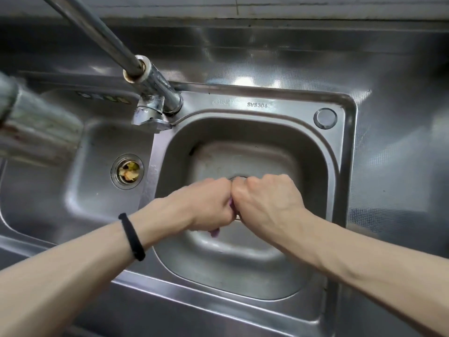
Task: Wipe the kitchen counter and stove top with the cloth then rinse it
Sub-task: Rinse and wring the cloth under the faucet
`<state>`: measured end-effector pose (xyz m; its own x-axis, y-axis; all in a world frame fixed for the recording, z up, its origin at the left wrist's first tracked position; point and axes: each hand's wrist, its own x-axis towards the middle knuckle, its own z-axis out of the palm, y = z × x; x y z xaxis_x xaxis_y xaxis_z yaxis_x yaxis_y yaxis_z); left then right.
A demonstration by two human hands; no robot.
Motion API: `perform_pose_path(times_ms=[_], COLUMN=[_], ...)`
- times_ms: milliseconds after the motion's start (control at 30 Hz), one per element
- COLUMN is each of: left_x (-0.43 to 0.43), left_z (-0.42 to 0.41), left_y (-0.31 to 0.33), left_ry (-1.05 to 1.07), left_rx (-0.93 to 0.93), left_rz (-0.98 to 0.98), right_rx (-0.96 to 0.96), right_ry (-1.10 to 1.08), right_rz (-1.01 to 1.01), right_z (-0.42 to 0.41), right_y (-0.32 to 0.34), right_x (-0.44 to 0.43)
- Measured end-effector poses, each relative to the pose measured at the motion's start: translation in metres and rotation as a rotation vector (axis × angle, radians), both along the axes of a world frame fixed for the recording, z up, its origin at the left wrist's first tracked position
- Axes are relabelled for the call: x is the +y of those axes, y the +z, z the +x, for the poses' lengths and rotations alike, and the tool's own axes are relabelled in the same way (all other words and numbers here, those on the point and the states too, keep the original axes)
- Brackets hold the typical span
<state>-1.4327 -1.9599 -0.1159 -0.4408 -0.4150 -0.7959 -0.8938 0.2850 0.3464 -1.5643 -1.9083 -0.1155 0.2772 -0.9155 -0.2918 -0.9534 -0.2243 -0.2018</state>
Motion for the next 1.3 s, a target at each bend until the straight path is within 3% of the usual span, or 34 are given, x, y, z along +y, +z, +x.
perform_pose_path(times_ms=[67, 167, 300, 433, 633, 833, 900, 967, 1067, 1133, 1233, 1300], left_x=[0.001, 0.007, 0.000, -0.004, -0.002, 0.019, 0.025, 0.026, 0.026, 0.023, 0.015, 0.010], left_z=[0.002, 0.005, 0.011, 0.017, 0.024, 0.018, 0.022, 0.026, 0.025, 0.023, 0.016, 0.012], left_y=[-0.005, -0.023, -0.036, -0.034, -0.024, -0.024, -0.027, -0.028, -0.033, -0.034, -0.027, -0.017], left_ry=[-0.098, -0.272, -0.500, -0.595, -0.537, -0.335, -0.357, -0.391, -0.265, -0.048, 0.275, 0.433], left_rx=[-0.020, 0.013, 0.006, 0.229, 0.592, 0.705, 0.661, 0.465, 0.084, 0.096, 0.230, 0.177], left_rz=[-0.224, -0.481, -0.577, -0.667, -0.771, -0.928, -0.919, -0.808, -0.463, -0.239, 0.225, 0.563], right_rx=[-0.096, -0.145, -0.401, -0.749, -1.014, -1.357, -1.332, -1.159, -0.632, -0.368, -0.212, -0.139], right_ry=[-0.033, -0.133, -0.334, -0.541, -0.643, -0.599, -0.604, -0.615, -0.503, -0.380, -0.236, -0.174], right_rz=[0.190, 0.269, 0.671, 1.008, 1.438, 1.745, 1.711, 1.511, 0.855, 0.506, 0.319, 0.099], right_z=[0.001, 0.004, 0.003, 0.008, 0.000, -0.020, -0.021, -0.019, -0.015, -0.013, 0.003, 0.010], right_y=[-0.001, -0.012, -0.023, -0.023, -0.015, -0.021, -0.023, -0.022, -0.010, -0.003, 0.012, 0.013], right_x=[-0.006, -0.003, -0.008, -0.001, 0.008, 0.013, 0.014, 0.015, 0.024, 0.036, 0.052, 0.057])
